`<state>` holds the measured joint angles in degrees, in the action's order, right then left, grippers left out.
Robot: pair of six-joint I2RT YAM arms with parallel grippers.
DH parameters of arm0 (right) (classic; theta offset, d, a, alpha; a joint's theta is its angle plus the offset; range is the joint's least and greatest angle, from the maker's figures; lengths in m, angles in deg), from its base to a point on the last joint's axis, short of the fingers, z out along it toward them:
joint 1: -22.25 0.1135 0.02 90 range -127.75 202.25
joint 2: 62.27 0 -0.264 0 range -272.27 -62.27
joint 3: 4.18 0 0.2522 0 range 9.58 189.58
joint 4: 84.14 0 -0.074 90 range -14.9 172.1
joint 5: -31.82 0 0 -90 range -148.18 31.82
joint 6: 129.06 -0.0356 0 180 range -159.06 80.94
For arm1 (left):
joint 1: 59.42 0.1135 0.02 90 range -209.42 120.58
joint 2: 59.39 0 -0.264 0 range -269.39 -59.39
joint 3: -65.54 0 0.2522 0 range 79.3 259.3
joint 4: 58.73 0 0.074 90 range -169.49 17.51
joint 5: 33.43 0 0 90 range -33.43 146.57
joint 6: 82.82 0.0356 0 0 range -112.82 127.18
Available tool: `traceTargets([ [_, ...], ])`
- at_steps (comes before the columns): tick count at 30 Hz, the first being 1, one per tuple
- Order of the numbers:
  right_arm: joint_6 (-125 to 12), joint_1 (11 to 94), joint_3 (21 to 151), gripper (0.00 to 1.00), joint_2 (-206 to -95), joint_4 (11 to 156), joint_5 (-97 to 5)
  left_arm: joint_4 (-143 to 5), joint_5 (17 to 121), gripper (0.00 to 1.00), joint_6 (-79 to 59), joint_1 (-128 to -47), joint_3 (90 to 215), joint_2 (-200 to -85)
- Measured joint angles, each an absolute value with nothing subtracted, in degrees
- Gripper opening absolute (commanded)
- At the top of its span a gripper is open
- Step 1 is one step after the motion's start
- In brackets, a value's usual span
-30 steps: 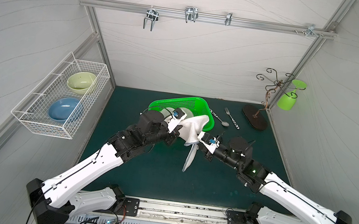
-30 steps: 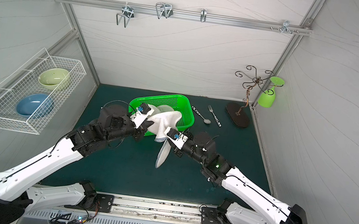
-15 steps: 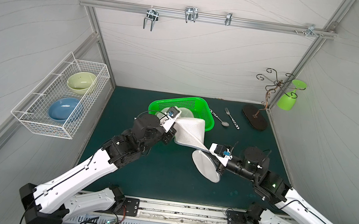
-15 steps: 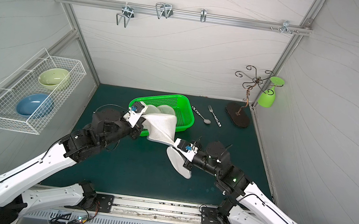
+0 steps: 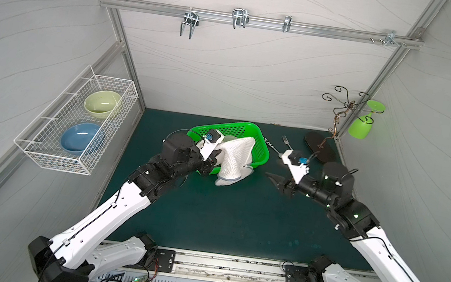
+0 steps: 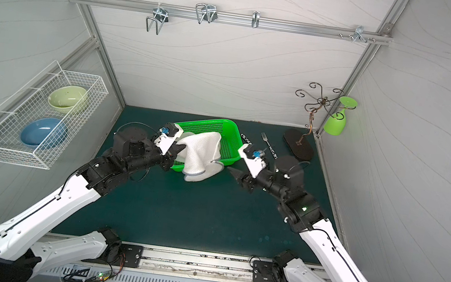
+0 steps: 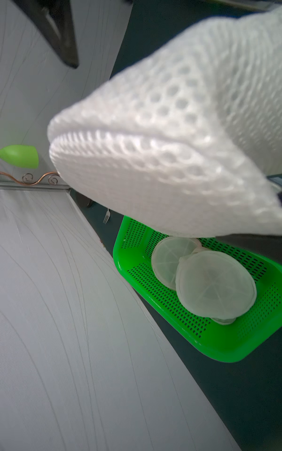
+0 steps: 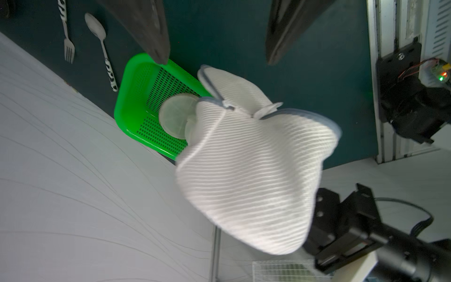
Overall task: Turn the laundry bag inside out
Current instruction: Turn over the laundry bag.
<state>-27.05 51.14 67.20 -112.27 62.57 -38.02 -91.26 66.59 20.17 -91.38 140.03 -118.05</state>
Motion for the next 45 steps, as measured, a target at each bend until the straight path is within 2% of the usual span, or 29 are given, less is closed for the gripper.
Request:
traceTargets([
  [3,-25.8,46.4,67.2,0.70,-111.2,59.2,-31.9,-91.6,75.1,0.00,21.5,-90.4,140.0,-118.6],
  [9,-19.7,46.5,67.6,0.72,-110.3,55.8,-22.7,-89.5,93.5,0.00,23.5,-90.1,140.0,-119.8],
  [13,-16.2,47.5,68.7,0.63,-110.5,54.3,-19.0,-87.0,101.8,0.00,23.4,-90.2,140.1,-120.9],
  [20,-12.1,51.3,69.8,0.40,-111.0,52.4,-14.1,-85.4,108.1,0.00,22.8,-90.1,140.1,-122.6],
  [22,-11.5,51.6,70.1,0.29,-111.4,52.0,-13.1,-85.2,108.6,0.00,22.6,-90.1,140.1,-122.8],
  [24,-11.3,51.7,70.3,0.12,-111.8,51.8,-12.2,-84.7,109.0,0.00,22.2,-90.1,140.1,-123.2],
  [26,-11.6,51.7,70.4,0.00,-111.9,51.4,-12.0,-84.3,109.0,0.00,21.5,-90.1,140.1,-123.6],
  [28,-11.8,51.6,70.4,0.00,-112.1,51.6,-12.3,-83.5,108.7,0.00,20.4,-89.9,140.0,-124.1],
  [29,-12.4,51.6,70.4,0.00,-112.2,51.7,-12.6,-82.8,108.3,0.12,19.7,-89.9,139.9,-124.3],
  [32,-13.8,51.6,70.4,0.00,-112.2,52.2,-14.7,-80.0,105.3,0.58,17.1,-89.9,139.7,-125.2],
  [33,-14.7,51.6,70.4,0.00,-112.2,52.3,-16.1,-79.4,103.4,0.70,16.2,-89.9,139.7,-125.4],
  [34,-16.3,51.7,70.4,0.00,-112.2,52.6,-18.2,-78.8,101.0,0.76,15.3,-89.9,139.7,-125.6],
  [39,-25.9,51.7,70.6,0.00,-112.9,52.4,-31.9,-78.7,85.7,0.81,11.7,-89.9,139.7,-124.3],
  [42,-30.5,51.7,71.2,0.00,-113.5,50.4,-38.8,-79.8,77.4,0.81,11.0,-89.8,139.0,-120.1],
  [45,-33.3,51.7,72.8,0.00,-114.6,48.2,-43.3,-81.6,73.6,0.77,11.1,-89.5,137.9,-113.9],
])
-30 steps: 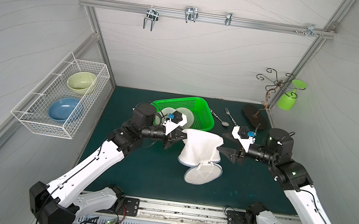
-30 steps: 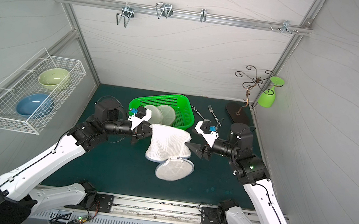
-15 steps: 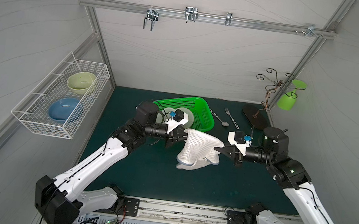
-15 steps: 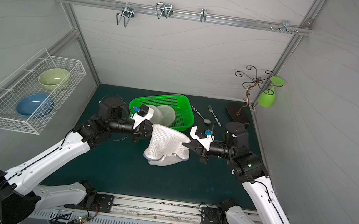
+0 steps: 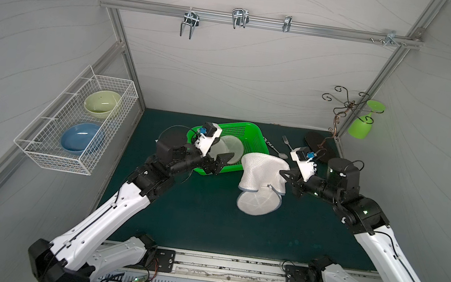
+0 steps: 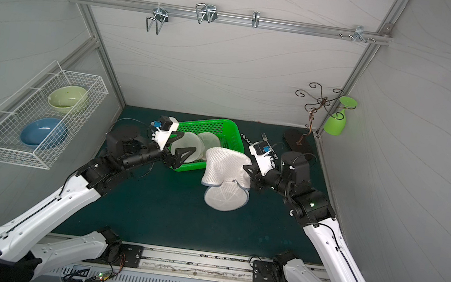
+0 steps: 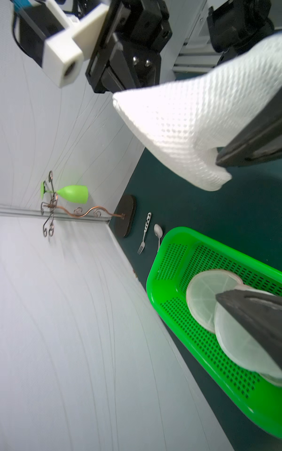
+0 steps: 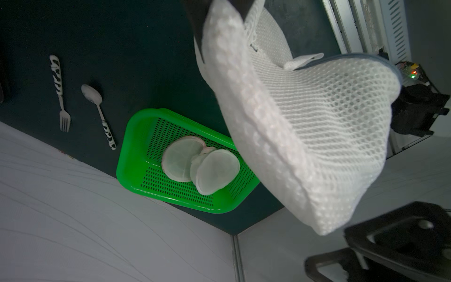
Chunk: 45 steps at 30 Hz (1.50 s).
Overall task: Turn the laundry bag inside out
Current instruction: Turn over the laundry bag.
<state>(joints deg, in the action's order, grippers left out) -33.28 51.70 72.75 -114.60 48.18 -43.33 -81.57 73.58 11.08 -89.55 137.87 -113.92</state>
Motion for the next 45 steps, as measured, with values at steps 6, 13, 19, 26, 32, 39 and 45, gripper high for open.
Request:
traceTargets([
  [6,-35.3,51.7,75.5,0.00,-117.4,46.9,-46.1,-87.8,78.5,0.73,12.5,-90.8,134.3,-107.2],
  [13,-38.3,52.5,77.1,0.00,-119.2,46.9,-45.8,-87.2,84.1,0.74,12.0,-101.1,128.6,-110.8],
  [19,-40.6,57.2,77.2,0.00,-120.0,47.0,-46.2,-79.3,82.8,0.74,8.8,-103.5,127.8,-118.5],
  [26,-43.0,60.3,77.2,0.00,-120.5,48.5,-47.6,-74.2,77.2,0.65,7.2,-103.7,128.4,-123.5],
  [32,-44.8,60.5,77.2,0.00,-120.6,50.5,-47.5,-70.3,77.6,0.46,5.1,-103.7,128.4,-124.2],
  [39,-46.1,60.9,77.2,0.00,-121.7,52.2,-46.7,-66.6,79.8,0.16,1.6,-103.7,128.4,-126.3],
  [45,-47.0,60.9,77.0,0.00,-121.7,52.8,-46.6,-66.2,81.6,0.00,0.5,-103.7,128.4,-126.9],
])
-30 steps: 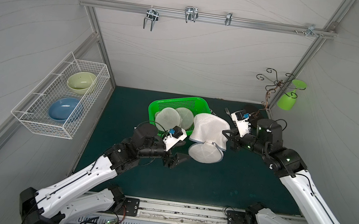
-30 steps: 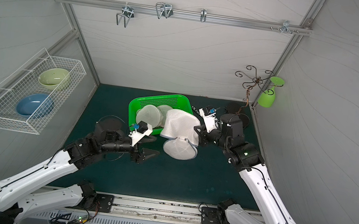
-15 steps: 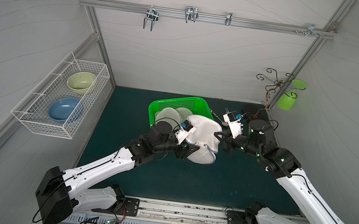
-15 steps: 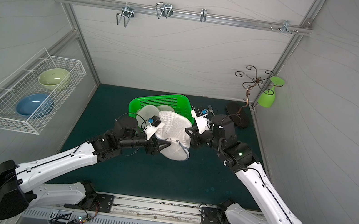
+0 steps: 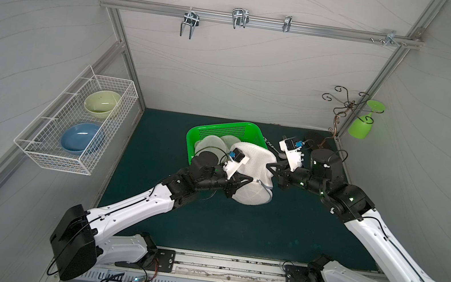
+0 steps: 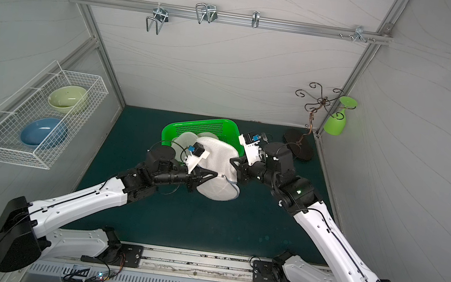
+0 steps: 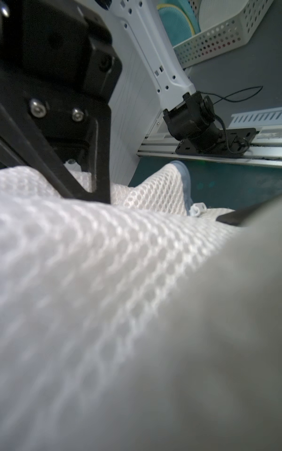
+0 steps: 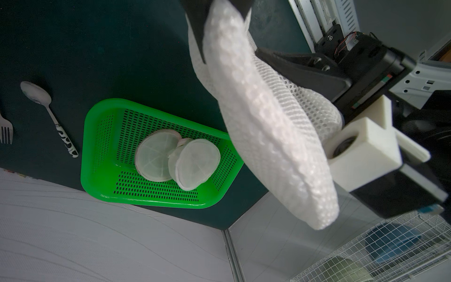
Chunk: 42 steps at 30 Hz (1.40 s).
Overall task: Turn the laundry bag inside out
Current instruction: Turn over the laundry bag.
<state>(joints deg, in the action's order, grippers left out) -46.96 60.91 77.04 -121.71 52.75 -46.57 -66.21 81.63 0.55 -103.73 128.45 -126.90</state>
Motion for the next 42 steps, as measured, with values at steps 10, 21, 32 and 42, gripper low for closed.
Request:
traceTargets([
  [10,-50.3,54.0,77.1,0.62,-124.3,48.8,-47.8,-71.7,75.4,0.00,-8.1,-103.7,130.3,-126.9],
  [21,-61.1,40.7,77.1,0.34,-116.3,40.5,-42.4,-79.1,63.9,0.00,-31.3,-97.8,132.5,-125.1],
  [32,-82.0,44.2,74.9,0.41,-120.2,46.5,-19.3,-62.2,72.6,0.00,-37.9,-97.0,128.8,-124.8],
  [42,-93.3,45.8,75.1,0.21,-123.4,53.2,-10.3,-51.3,79.8,0.00,-38.0,-97.0,127.3,-124.5],
])
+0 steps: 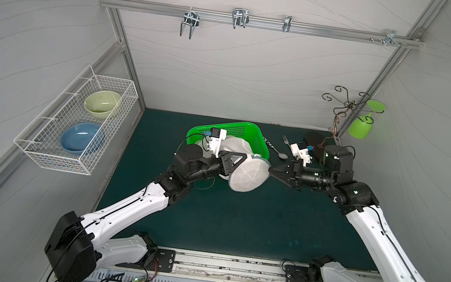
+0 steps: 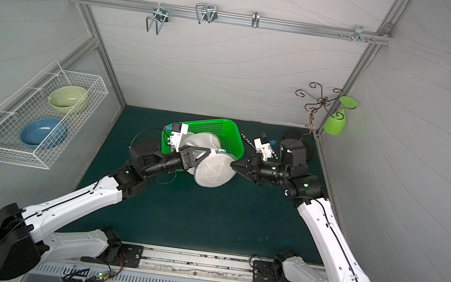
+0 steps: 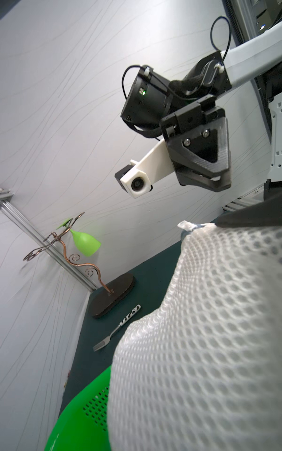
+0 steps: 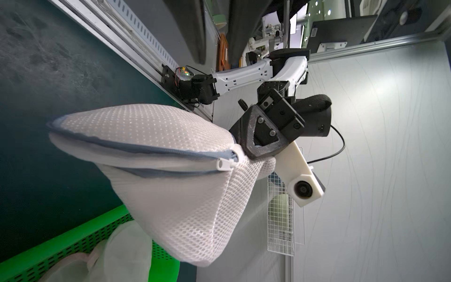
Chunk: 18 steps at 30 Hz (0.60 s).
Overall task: Turn the laundry bag inside out
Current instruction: Turn over the laundry bag, then zip the zipper on the laundry bag.
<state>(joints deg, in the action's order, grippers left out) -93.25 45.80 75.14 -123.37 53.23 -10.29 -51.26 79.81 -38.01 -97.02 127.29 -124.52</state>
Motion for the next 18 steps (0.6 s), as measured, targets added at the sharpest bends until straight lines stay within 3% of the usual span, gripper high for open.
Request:
traceTargets([
  [9,-96.4,45.8,75.3,0.37,-125.8,55.9,-8.6,-48.4,85.4,0.00,-37.8,-97.0,127.3,-125.8],
  [18,-98.4,45.8,75.3,0.30,-125.8,58.7,-8.1,-46.5,89.7,0.00,-37.9,-97.0,127.3,-126.5],
])
